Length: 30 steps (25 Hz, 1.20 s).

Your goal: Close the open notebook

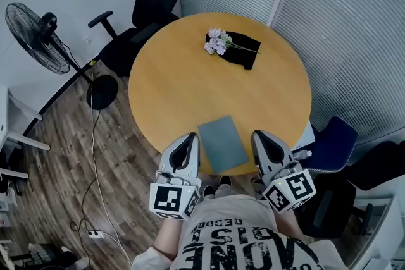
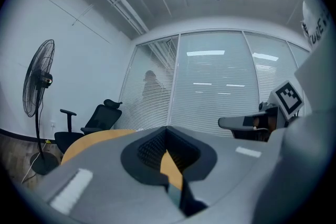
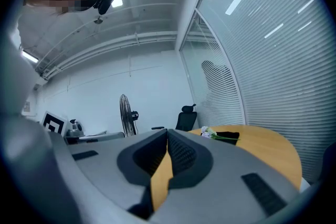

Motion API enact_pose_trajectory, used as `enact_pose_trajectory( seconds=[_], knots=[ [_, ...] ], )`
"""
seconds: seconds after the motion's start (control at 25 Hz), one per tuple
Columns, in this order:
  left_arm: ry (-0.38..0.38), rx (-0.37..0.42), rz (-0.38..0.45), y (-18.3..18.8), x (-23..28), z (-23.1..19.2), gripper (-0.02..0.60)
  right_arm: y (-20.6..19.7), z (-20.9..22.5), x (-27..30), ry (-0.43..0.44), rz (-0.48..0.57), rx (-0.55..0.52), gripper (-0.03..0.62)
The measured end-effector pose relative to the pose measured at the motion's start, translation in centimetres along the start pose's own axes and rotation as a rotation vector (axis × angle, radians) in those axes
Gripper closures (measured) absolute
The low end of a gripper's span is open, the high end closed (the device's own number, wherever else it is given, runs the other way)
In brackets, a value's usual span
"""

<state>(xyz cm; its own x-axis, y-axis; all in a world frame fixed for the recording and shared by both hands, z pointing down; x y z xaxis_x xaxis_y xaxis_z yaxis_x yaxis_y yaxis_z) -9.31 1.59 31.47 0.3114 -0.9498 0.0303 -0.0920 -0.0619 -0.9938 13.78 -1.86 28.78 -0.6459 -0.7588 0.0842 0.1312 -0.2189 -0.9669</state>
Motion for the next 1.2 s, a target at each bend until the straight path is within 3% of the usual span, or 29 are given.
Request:
enact_pose_trajectory(
  seconds=[0.48,1.2],
  knots=[
    [0.001,0.011,-0.023,-0.4,-1.8,-0.1,0.571,-1.2,-1.3,0.0,-0.003,-0.010,0.011,0.582],
    [0.014,-0.013,-0.021,-0.1,-1.4,0.9,0.571,0.5,-0.9,-0.2,0.037,0.018,-0.015,0.582]
  ],
)
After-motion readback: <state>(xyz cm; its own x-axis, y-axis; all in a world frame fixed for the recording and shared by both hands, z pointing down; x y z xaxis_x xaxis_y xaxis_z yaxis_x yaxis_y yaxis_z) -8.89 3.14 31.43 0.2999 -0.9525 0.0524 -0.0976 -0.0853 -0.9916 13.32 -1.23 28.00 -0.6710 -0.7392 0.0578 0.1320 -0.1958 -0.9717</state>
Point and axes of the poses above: the fingertips, and each gripper's own axes: x forward along the fingers, z to its right, y out of its top, the point moved 9 cm from there along -x, backward along the fingers, and after that the axes turned 3 degrees about x, right-handed, at the moved point
